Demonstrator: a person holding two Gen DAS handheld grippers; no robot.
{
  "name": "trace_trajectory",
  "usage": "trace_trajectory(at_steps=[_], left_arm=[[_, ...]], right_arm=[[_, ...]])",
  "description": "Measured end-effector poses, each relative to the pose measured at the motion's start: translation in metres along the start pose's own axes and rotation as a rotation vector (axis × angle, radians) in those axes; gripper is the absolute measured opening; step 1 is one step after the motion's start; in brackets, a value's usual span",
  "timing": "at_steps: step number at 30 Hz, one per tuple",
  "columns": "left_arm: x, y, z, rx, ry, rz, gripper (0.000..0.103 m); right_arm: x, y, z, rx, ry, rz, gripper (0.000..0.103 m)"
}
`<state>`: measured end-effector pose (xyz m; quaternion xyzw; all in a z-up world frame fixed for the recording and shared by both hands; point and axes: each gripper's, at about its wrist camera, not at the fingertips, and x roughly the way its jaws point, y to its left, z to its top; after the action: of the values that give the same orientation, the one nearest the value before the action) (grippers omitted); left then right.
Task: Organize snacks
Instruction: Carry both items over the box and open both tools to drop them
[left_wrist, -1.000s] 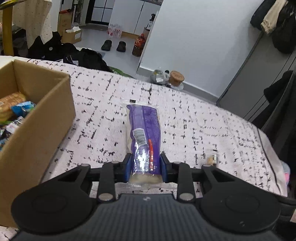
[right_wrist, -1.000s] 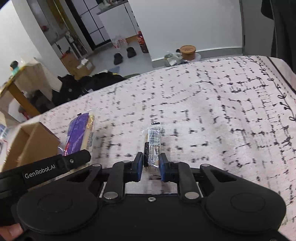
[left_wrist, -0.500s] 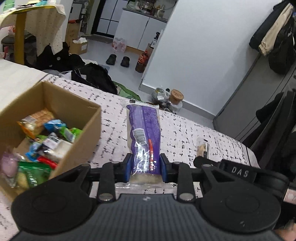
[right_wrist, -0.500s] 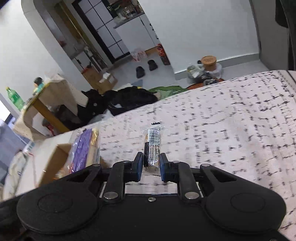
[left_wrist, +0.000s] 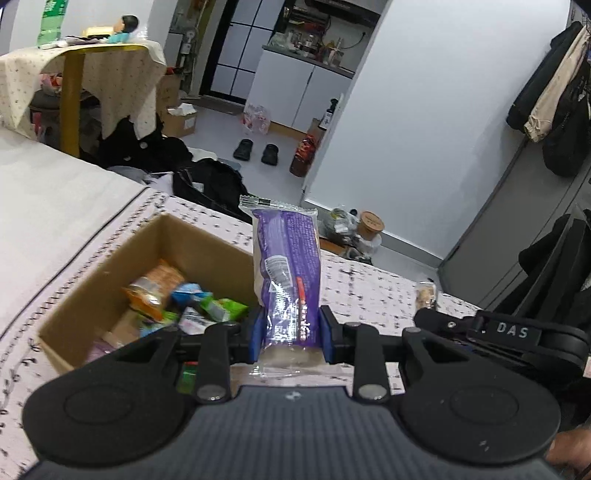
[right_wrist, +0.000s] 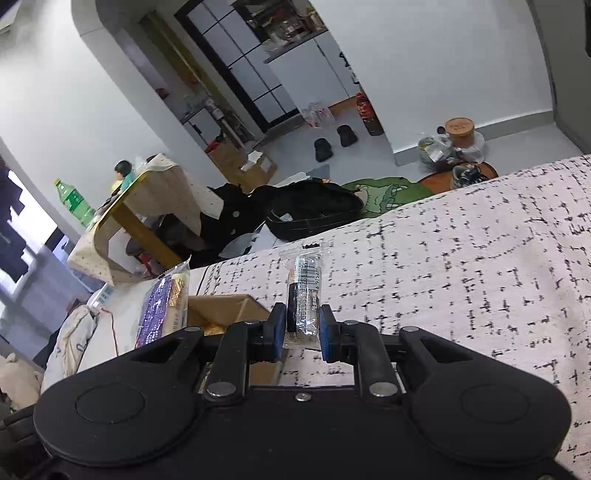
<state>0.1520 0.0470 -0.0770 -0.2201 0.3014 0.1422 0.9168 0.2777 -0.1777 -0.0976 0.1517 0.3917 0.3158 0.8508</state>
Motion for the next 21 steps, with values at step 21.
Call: trace_trajectory(at_steps=[21], left_arm=[[-0.017, 0.084, 0.016, -0.013, 0.029, 0.123, 0.030]], right_arm=[[0.026, 0.080, -0.031, -0.177, 0.107, 0.125, 0.019]])
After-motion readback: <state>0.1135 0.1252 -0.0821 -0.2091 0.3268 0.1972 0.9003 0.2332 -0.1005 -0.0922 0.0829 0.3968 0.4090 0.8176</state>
